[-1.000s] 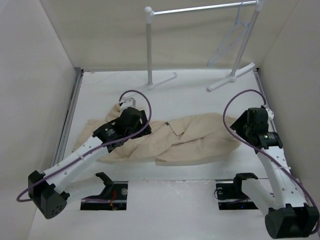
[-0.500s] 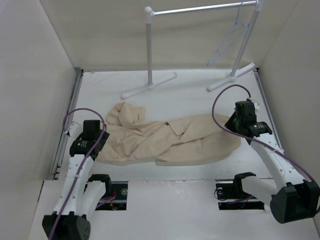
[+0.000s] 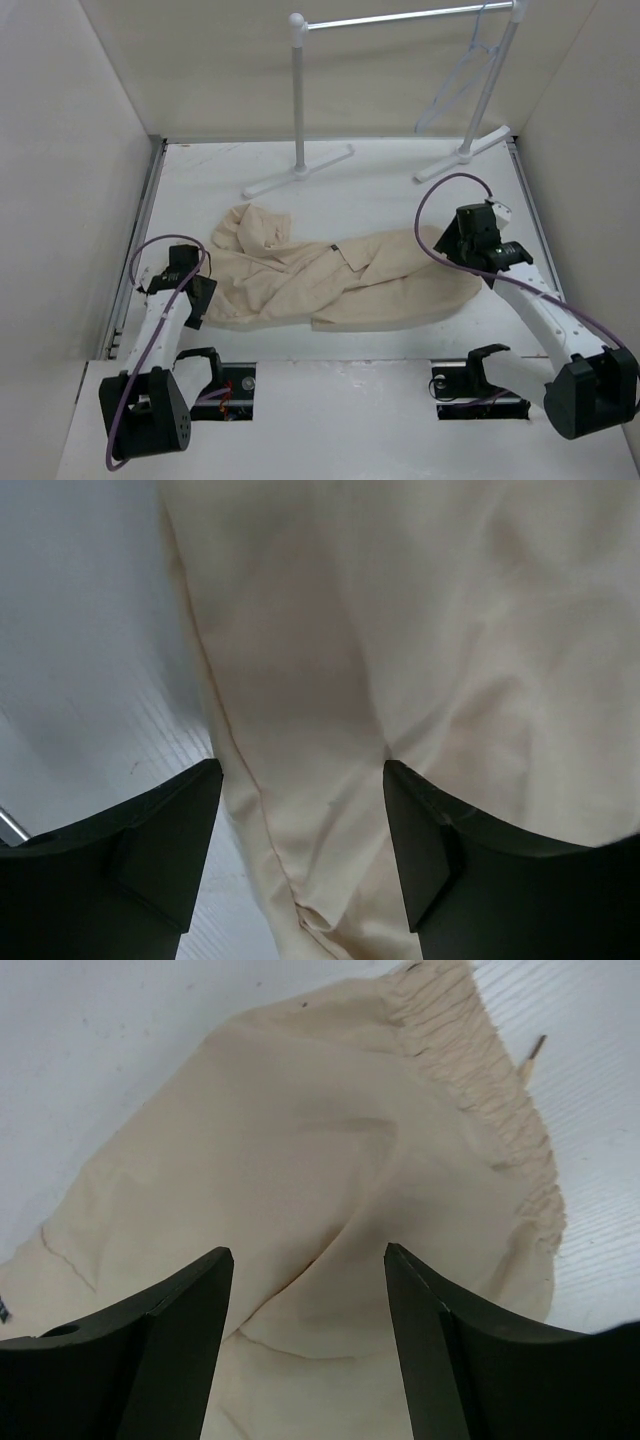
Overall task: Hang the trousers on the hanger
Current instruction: Flatten out the trousers at the center of the board.
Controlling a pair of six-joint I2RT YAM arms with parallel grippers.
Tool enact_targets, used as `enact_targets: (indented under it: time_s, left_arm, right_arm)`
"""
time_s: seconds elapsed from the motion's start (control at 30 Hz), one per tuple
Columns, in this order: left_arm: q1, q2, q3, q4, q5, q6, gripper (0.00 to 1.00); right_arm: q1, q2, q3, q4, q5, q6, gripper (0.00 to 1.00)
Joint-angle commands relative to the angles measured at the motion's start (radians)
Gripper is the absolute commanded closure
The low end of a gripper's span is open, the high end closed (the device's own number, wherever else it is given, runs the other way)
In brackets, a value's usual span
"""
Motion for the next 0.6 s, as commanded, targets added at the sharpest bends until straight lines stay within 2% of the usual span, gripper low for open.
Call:
enact_targets:
  time_s: [0.0,0.07,0.13,0.2,0.27,0.4,0.57]
  left_arm:
    - [0.005,0.066,-0.046,0.097,-0.002,-0.020,0.40]
    - [-0.010,0.111,-0.053,0.152,-0.002,-0.018,0.50]
    - [-0.034,0.121,-0.054,0.192,-0.002,-0.017,0.68]
    - [-0.048,0.100,-0.054,0.214,-0.006,-0.015,0.81]
    - [-0.051,0.074,-0.053,0.216,-0.009,-0.006,0.90]
    - [-0.039,0.002,-0.054,0.193,0.005,0.006,0.97]
    - [-0.057,-0.085,0.006,0.121,-0.009,0.008,0.99]
  right_arm:
    - [-0.053,-0.024,-0.004,-0.009,0.088,0.011,0.31]
    - [-0.075,0.007,0.019,0.004,0.105,0.006,0.31]
    - [-0.105,0.073,0.050,0.033,0.116,0.004,0.31]
    - [-0.134,0.149,0.082,0.070,0.128,0.003,0.32]
    - [-0.173,0.214,0.112,0.098,0.120,0.003,0.32]
    - [-0.262,0.310,0.151,0.148,0.122,0.021,0.36]
    - [-0.314,0.498,0.229,0.164,0.074,0.029,0.48]
